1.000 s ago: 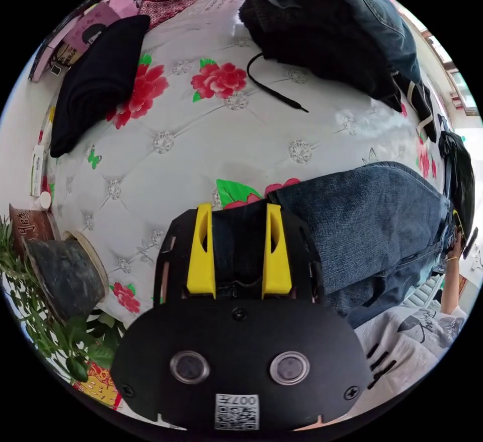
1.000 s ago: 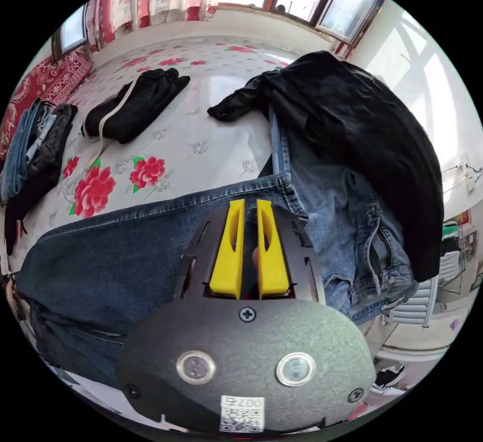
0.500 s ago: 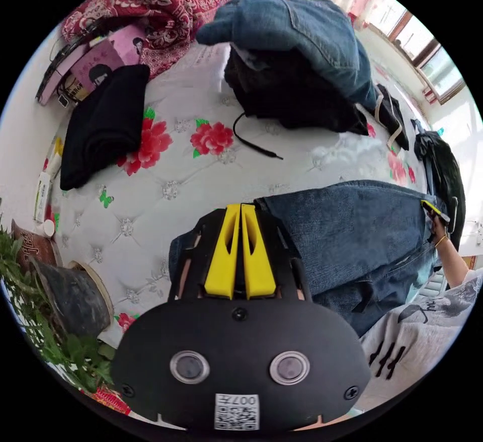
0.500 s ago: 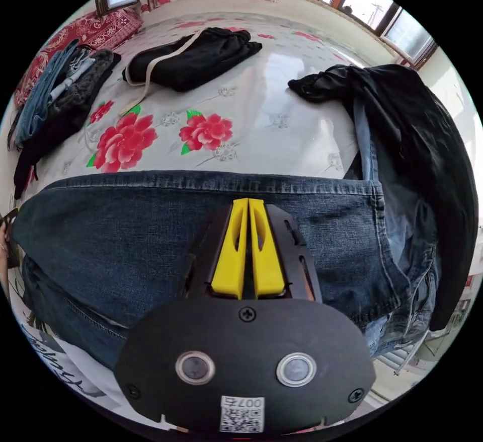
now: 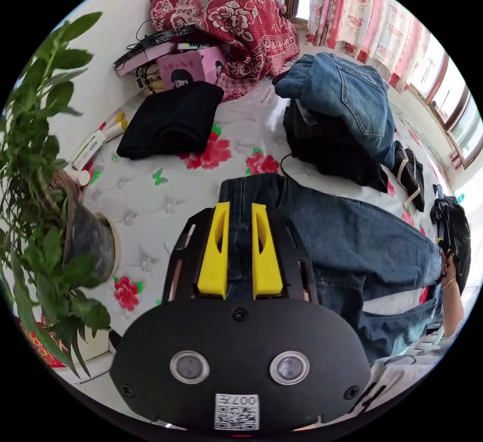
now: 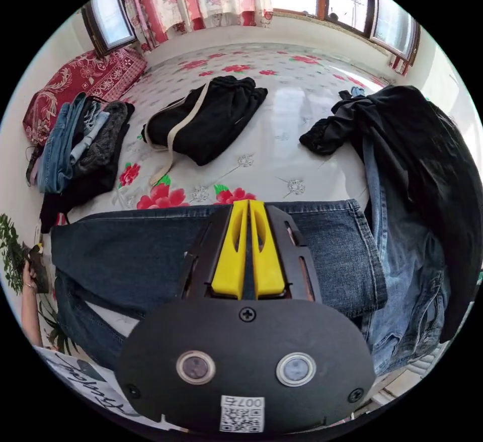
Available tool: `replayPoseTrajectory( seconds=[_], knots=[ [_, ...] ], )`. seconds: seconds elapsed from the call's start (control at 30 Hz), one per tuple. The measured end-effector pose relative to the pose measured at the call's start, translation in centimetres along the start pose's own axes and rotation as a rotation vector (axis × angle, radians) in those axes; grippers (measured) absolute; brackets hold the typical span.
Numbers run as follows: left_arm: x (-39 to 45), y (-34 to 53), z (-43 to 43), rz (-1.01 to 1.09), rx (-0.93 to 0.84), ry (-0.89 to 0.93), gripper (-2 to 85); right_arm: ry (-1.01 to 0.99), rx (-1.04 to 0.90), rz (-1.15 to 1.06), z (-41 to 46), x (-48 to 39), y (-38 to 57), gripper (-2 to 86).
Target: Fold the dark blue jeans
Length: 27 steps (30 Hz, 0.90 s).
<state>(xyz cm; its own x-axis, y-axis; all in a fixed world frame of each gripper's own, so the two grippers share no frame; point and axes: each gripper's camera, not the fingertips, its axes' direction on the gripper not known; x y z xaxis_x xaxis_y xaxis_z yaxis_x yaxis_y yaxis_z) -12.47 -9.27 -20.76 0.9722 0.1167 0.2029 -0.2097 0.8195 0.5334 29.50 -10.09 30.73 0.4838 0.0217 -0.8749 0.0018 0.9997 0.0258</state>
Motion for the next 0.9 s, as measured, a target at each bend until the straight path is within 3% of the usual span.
replayPoseTrajectory(
  seconds=[0.33, 0.47, 0.6, 0.73, 0.83, 0.9],
  knots=[
    [-6.3, 19.7, -5.4, -0.142, -0.201, -0.146, 9.6, -0.26, -0.299, -0.254, -4.8, -6.9, 19.1, 3.7],
    [-8.3, 21.6, -4.3, -0.144, -0.265, -0.166, 8.9, -0.201, -0.408, -0.467, -6.3, -9.5, 24.5, 4.6],
    [-8.4, 22.2, -0.7, -0.1, -0.377, -0.159, 1.3, -0.107, -0.476, -0.571, -6.4, -9.9, 28.4, 5.7],
    [-7.6, 22.0, -2.9, -0.014, -0.337, -0.181, -0.3, -0.045, -0.461, -0.508, -7.6, -8.0, 29.4, 6.5],
    [-7.8, 23.4, -6.8, 0.014, -0.219, -0.159, -0.7, -0.062, -0.363, -0.316, -11.1, -3.1, 29.0, 7.2],
    [-8.6, 24.9, -9.2, -0.005, -0.163, -0.115, -0.8, -0.001, -0.239, -0.074, -14.7, 3.5, 29.6, 7.4]
  ],
)
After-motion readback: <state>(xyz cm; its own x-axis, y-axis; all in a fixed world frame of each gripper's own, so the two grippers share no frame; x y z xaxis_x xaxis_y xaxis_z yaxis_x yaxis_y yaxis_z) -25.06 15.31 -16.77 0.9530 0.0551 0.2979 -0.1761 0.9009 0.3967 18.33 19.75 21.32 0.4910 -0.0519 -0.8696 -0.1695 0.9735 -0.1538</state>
